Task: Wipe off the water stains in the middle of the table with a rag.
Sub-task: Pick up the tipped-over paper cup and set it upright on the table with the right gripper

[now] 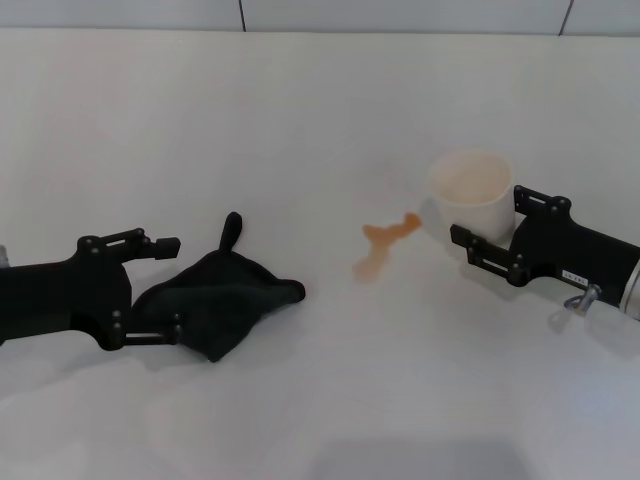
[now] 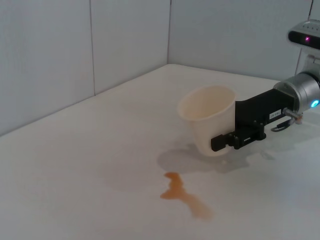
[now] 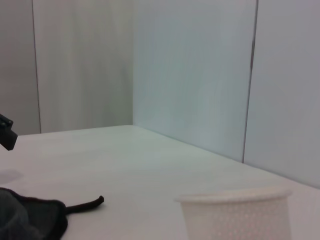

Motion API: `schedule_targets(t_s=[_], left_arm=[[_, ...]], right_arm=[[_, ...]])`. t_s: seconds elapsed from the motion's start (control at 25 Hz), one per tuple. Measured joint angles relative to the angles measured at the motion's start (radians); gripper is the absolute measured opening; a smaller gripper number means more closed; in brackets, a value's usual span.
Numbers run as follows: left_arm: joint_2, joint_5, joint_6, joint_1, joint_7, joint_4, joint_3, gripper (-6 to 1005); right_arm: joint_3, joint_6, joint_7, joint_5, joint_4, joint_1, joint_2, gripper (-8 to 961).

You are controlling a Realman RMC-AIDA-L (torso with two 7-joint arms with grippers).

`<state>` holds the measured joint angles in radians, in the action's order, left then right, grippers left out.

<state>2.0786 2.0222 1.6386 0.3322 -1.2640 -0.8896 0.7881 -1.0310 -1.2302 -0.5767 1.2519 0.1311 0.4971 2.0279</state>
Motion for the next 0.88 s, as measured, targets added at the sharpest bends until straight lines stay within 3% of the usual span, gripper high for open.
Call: schedule_targets(t_s=[0.64, 0.88], left_arm=[[0.000, 0.000, 0.000, 0.002, -0.005, 0.000, 0.000, 874], [0.000, 0.000, 0.000, 0.002, -0.007, 0.000, 0.000, 875]], right_arm=[[0.001, 0.030, 0.090, -0.001, -0.015, -0.029, 0.000, 616], [-0.005, 0.025, 0.096, 0.004, -0.009, -0.040, -0.002, 673]])
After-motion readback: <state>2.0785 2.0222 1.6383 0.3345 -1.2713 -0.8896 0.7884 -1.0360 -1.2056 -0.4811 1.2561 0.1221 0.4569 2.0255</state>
